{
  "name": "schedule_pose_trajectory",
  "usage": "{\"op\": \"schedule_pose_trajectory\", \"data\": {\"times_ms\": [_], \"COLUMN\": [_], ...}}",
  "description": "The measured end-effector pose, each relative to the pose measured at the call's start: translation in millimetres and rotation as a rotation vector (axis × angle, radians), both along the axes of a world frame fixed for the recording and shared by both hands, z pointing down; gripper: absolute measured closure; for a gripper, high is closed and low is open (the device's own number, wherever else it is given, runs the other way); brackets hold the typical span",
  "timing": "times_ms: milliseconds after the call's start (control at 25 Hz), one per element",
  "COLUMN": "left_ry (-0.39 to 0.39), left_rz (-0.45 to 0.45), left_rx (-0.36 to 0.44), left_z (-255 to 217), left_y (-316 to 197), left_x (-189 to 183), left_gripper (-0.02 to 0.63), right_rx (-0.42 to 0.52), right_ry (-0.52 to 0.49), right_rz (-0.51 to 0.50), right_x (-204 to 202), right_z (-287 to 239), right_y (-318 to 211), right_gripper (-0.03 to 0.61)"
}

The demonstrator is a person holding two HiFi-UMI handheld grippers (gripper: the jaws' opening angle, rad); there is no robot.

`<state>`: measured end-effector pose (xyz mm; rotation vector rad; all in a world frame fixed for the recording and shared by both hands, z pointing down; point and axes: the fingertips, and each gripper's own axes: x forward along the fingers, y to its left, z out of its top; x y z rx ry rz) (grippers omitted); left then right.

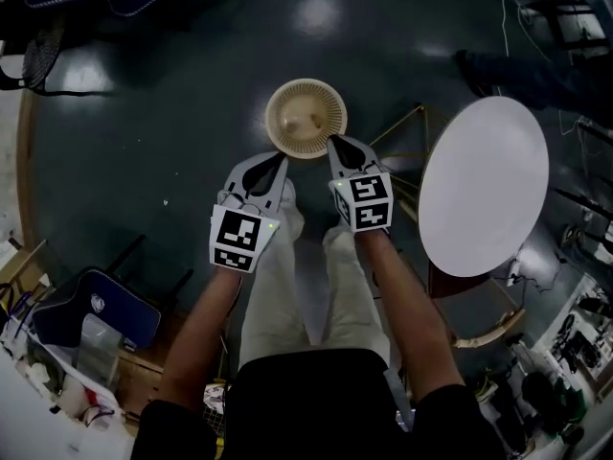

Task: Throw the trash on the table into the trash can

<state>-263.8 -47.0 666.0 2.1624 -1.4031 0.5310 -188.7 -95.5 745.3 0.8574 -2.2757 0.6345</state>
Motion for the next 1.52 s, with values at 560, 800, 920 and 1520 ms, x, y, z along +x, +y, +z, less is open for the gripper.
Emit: {"op": "schedule_pose_trajectory", "data": {"times_ms": [560, 800, 920, 1520], "left_ry": [-0.002, -0.010, -0.028, -0.037], "left_rz": [-0.060, -0.096, -0.085, -0.068], "left_rx": [0.137, 0.235, 0.270, 0.423], "left_z": [-145, -224, -257, -368], "left_y": [-6, -11, -6, 14], "left_x": [23, 33, 49, 184], "left_gripper": [0.598, 0.598, 0.598, 0.598], "right_rx": [0.159, 0.256, 0.280, 0.462], "right_ry": [-0.113, -0.153, -0.218, -0.295], "right_rz": [0.018, 0.000, 0.006, -0.068], "right_x": [43, 79, 97, 201], "right_z": [-180, -265, -303, -427], "right_y": [-1, 4, 10, 52], "right_gripper": [0.558, 0.558, 0.558, 0.560]}}
